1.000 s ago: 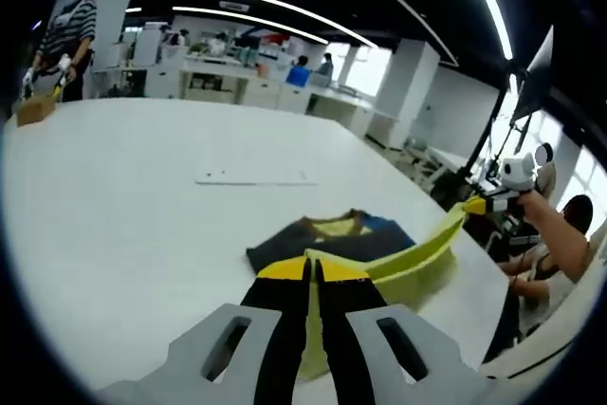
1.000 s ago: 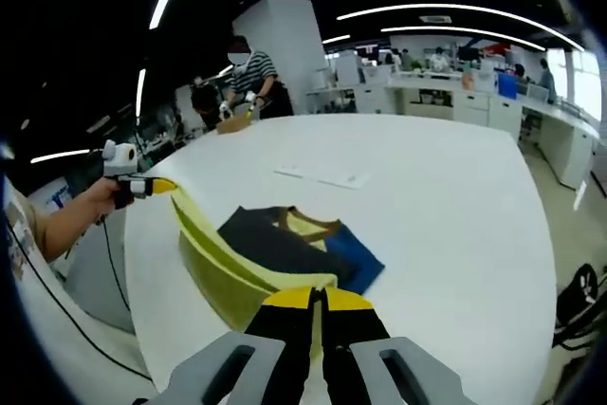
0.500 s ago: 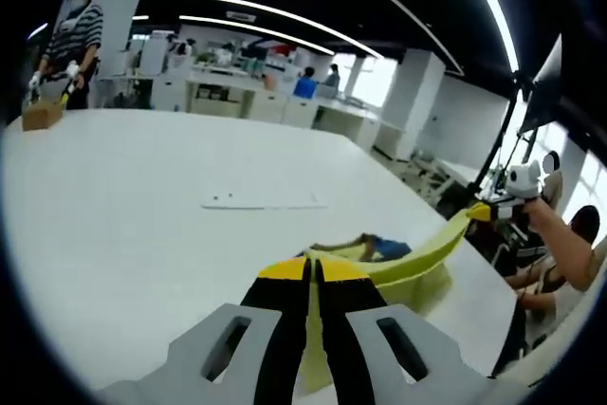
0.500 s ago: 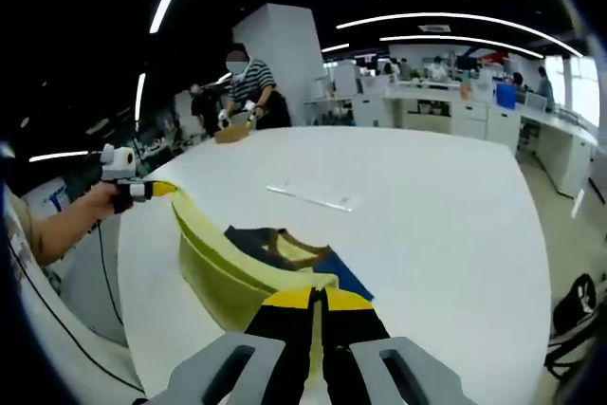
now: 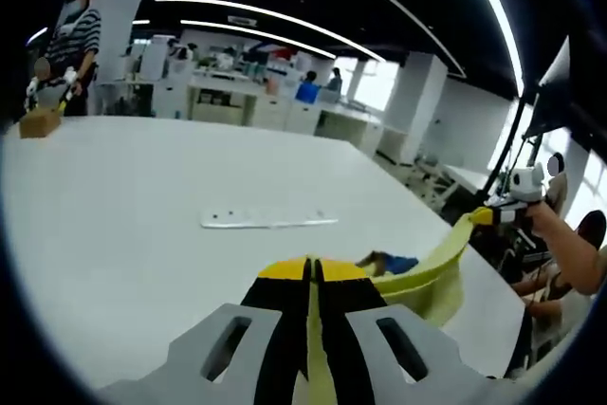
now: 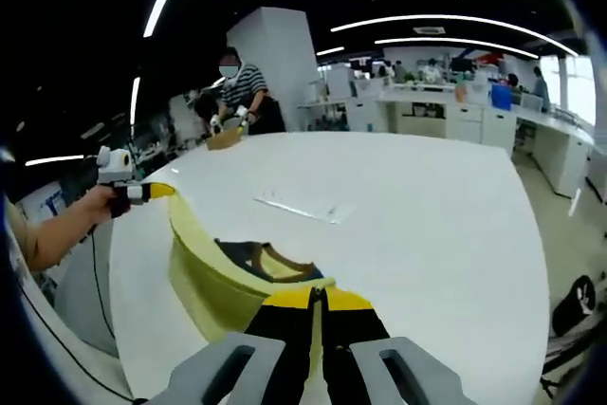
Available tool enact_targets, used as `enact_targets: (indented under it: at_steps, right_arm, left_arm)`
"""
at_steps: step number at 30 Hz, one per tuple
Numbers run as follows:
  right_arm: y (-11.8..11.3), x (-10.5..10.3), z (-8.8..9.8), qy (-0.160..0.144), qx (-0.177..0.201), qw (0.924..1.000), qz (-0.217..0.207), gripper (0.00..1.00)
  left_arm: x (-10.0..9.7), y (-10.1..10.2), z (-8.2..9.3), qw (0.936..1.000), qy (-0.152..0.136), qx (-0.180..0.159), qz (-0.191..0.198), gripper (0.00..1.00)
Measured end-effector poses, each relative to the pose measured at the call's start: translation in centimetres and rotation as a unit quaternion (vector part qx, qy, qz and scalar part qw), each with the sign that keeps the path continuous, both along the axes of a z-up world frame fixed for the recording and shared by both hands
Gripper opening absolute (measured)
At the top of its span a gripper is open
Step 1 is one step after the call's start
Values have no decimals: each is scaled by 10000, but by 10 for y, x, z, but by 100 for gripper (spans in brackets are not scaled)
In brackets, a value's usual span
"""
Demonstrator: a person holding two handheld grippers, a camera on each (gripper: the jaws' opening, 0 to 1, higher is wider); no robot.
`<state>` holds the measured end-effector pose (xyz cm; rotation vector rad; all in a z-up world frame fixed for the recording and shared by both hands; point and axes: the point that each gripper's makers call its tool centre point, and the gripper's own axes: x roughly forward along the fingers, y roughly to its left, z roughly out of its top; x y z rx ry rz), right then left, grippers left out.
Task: Fold the garment on the visible template until the final outline fits inside the template.
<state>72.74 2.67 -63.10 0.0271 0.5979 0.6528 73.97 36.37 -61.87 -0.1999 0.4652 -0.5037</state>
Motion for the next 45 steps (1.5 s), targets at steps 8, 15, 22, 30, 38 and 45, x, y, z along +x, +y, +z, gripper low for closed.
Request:
enact_targets:
  at_steps: [8, 15, 22, 30, 38, 45]
  right_arm:
    - [-1, 16, -21, 173, -12, 9998, -103, 0]
    - [4, 29, -39, 336, -64, 9993, -115, 0]
    - [9, 46, -55, 462, -95, 9988, -153, 0]
    - [8, 71, -69, 606, -55, 9978, -248, 0]
    - [7, 83, -86, 780, -156, 9964, -279, 0]
    - [9, 92, -100, 873, -217, 9953, -366, 0]
  left_arm:
    - [17, 1, -16, 9998, 113, -109, 102, 0]
    - [27, 7, -32, 9994, 255, -82, 203, 0]
    - [39, 12, -50, 9984, 420, -123, 353, 0]
    - [51, 17, -67, 9971, 553, -147, 498, 0]
    - [64, 18, -83, 9956, 691, -159, 606, 0]
    - [80, 22, -89, 9949, 692, -100, 727, 0]
